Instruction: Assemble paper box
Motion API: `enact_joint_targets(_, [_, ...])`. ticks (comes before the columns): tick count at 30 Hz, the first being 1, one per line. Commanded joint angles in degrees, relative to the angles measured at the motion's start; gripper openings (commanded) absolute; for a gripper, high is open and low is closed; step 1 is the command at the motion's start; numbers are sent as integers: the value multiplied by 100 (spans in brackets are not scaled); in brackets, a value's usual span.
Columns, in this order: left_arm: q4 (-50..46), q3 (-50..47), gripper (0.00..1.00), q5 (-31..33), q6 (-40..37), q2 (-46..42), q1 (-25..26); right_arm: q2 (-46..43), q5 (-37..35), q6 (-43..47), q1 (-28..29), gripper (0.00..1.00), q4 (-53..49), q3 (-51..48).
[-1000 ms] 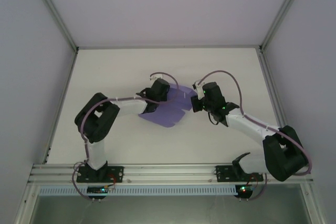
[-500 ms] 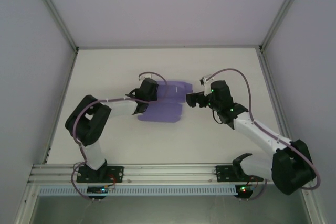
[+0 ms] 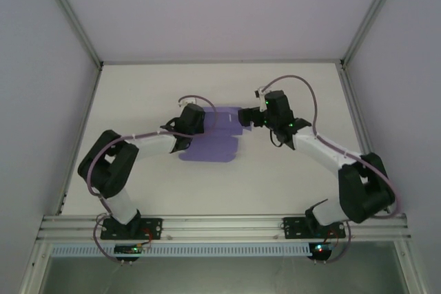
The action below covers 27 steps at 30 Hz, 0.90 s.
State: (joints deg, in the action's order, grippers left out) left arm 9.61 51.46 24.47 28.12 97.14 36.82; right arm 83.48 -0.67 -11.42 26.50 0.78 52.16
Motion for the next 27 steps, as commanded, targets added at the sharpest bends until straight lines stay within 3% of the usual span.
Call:
enact_joint_targets(1, [32, -46, 0, -119, -57, -167, 40, 365, 64, -98, -11, 99, -60, 300])
enact_joint_targets(12, [111, 22, 0, -349, -92, -191, 111, 1241, 610, -272, 122, 99, 1119, 406])
enact_joint_targets(20, [18, 199, 0, -353, 9, -197, 185, 1394, -109, -791, 369, 99, 2501, 34])
enact_joint_targets(27, [-199, 321, 0, -123, 149, -230, 200, 904, -816, -1101, 503, 99, 2346, -436])
